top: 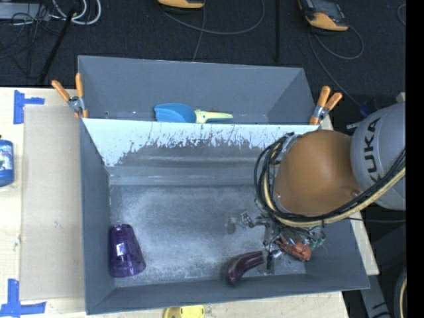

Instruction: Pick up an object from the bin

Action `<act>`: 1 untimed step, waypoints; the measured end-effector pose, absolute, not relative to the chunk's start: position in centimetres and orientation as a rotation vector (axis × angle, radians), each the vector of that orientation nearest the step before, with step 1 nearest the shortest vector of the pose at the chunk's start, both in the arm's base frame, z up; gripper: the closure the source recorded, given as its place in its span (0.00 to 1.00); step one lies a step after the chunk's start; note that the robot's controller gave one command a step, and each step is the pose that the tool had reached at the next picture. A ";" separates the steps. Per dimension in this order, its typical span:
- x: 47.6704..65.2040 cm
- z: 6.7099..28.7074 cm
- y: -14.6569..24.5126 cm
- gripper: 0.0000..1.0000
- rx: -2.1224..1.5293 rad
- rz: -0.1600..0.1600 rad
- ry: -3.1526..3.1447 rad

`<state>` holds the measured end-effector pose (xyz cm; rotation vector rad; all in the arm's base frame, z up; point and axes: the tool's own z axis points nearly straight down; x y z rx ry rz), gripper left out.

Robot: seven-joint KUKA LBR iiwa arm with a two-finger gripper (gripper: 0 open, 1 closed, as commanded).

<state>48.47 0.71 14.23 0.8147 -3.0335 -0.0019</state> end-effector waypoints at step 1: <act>48.9 10.3 0.9 0.00 0.663 -0.001 -3.070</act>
Offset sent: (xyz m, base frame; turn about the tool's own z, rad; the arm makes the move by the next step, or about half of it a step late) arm 0.0142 -0.0061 -0.0723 -0.0980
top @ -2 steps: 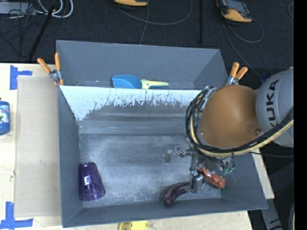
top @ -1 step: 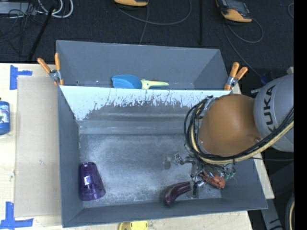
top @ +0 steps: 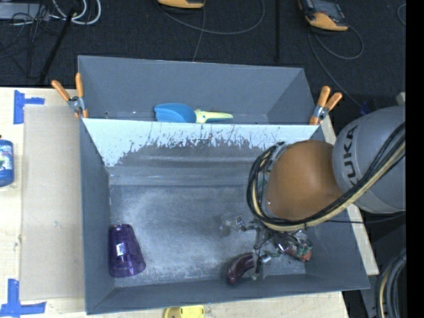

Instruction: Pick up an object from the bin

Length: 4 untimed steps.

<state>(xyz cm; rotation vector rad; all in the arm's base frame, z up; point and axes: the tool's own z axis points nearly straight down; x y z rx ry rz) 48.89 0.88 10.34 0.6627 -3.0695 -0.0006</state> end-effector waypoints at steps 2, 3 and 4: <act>49.9 6.9 0.2 1.00 0.956 -0.003 -2.991; 49.7 7.4 0.2 1.00 0.954 -0.005 -2.986; 49.5 9.6 0.3 1.00 0.952 -0.008 -2.982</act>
Offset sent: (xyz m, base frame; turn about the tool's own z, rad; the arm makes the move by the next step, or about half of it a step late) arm 0.0000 0.0000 0.0000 0.0000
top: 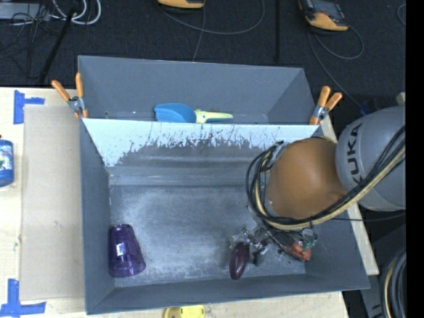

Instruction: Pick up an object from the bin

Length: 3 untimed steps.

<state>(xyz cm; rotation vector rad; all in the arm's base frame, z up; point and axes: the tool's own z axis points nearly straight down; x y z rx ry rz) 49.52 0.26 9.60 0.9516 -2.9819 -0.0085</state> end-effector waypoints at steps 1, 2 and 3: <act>49.7 11.8 0.3 1.00 0.954 -0.004 -2.989; 49.9 13.1 0.3 1.00 0.956 0.000 -2.996; 49.8 13.9 0.3 1.00 0.953 -0.003 -2.992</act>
Offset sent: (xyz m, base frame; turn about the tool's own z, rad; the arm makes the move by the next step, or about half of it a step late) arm 0.0000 0.0000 0.0004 0.0000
